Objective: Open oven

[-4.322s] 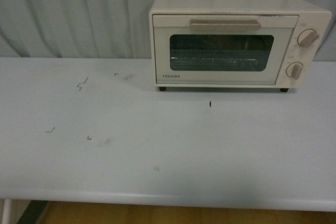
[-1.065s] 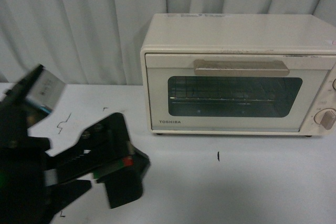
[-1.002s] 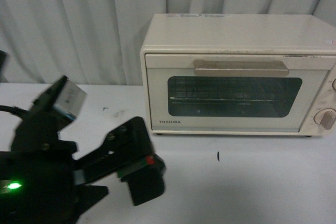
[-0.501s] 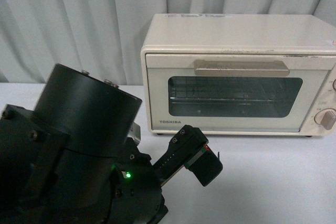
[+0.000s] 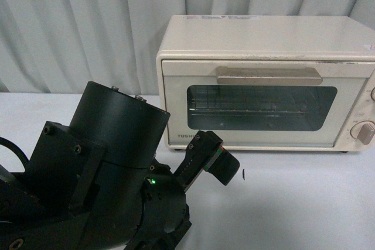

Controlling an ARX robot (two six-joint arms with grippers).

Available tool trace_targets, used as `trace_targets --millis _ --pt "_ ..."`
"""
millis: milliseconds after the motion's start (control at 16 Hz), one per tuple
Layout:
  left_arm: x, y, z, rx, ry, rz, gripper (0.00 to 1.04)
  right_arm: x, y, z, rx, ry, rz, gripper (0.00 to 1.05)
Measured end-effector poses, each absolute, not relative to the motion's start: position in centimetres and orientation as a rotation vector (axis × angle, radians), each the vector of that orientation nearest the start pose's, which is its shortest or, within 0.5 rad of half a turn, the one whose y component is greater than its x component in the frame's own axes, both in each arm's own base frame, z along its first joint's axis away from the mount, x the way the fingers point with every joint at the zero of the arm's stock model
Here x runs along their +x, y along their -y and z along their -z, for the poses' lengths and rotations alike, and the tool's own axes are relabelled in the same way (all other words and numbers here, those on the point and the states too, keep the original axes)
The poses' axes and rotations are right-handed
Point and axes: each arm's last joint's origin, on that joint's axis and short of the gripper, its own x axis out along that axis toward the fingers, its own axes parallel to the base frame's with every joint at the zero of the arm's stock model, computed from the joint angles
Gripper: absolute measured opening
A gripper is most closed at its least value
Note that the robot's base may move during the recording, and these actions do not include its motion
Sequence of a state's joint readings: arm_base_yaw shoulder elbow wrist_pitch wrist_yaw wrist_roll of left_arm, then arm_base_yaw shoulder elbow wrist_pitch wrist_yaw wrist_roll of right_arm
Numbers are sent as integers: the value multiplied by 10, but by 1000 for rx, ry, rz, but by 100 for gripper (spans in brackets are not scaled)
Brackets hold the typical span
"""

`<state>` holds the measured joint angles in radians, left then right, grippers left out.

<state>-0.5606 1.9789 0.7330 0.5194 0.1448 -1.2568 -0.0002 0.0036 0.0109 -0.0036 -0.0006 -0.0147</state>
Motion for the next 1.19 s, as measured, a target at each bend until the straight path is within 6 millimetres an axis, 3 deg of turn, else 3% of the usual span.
trace_targets --millis 251,564,1190 --pt "284 175 -62 -1004 -1017 95 98 97 0 -167 -15 4 0 98" --pt "277 183 -55 -987 -1067 129 98 97 0 -167 -15 4 0 98" --pt "276 187 -56 -943 -1071 141 98 97 0 -167 -15 4 0 98"
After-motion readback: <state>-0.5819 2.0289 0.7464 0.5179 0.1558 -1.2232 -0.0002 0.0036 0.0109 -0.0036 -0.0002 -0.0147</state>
